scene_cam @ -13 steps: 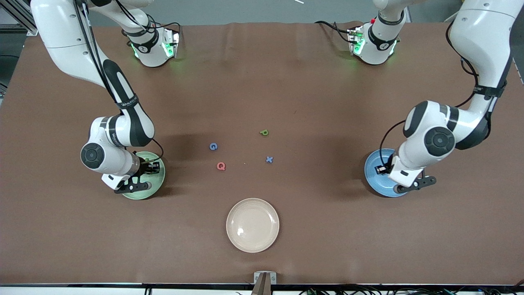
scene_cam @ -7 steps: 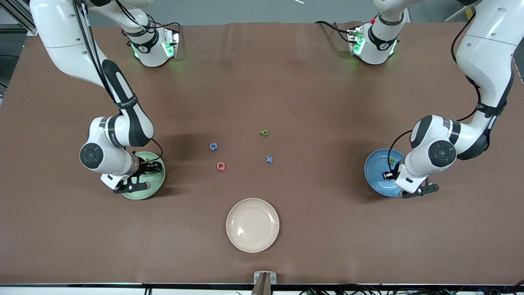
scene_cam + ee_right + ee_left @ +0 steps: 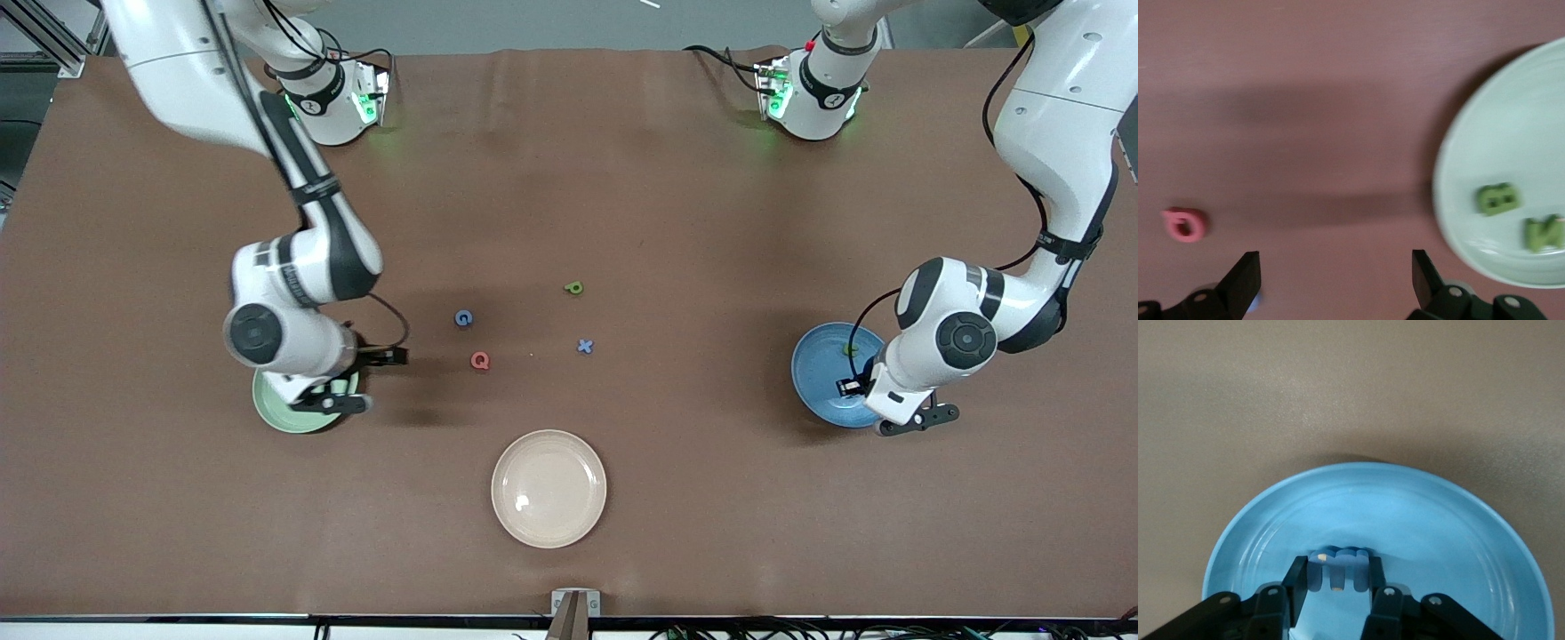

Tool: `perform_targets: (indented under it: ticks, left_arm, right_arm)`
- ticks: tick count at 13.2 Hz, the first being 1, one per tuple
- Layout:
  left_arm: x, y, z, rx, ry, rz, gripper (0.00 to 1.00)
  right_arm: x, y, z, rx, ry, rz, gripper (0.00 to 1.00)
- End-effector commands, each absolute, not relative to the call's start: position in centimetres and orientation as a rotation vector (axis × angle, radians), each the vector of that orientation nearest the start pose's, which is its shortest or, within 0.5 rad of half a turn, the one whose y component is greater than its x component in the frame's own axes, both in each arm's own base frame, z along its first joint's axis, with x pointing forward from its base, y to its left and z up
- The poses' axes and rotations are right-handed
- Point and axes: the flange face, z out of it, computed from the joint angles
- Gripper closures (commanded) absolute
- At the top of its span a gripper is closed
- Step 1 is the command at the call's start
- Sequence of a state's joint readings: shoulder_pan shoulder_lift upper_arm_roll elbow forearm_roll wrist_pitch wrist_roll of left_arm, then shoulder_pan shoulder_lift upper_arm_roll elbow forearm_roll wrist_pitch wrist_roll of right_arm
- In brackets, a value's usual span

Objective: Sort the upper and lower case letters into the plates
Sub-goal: 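Grasp the blue cross with the left gripper while the right gripper grasps the Q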

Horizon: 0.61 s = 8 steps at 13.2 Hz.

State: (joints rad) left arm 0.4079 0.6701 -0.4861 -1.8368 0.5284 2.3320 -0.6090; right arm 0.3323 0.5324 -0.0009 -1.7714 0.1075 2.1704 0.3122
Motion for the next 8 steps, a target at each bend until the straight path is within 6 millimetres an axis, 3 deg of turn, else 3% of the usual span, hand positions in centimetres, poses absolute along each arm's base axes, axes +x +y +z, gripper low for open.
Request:
perform_targets:
  ticks: [1, 3, 5, 8]
  left_arm:
    - [63.9, -2.3, 20.1, -3.025, -0.345, 0.007, 0.0]
    - [64.0, -3.4, 21.8, -3.026, -0.341, -0.021, 0.0]
    - [63.6, -7.6, 24.2, -3.037, -0.363, -0.021, 0.0]
    - [62.0, -15.4, 26.5, -3.07, -0.451, -0.004, 0.0]
  right_arm:
    - [58.8, 27.9, 24.8, -3.088, 0.067, 0.134, 0.0]
    - [57.8, 30.4, 23.3, -3.077, 0.067, 0.069, 0.0]
    - [57.0, 31.6, 21.3, -3.074, 0.034, 0.032, 0.0]
    - [56.0, 33.3, 19.1, -3.068, -0.028, -0.037, 0.02]
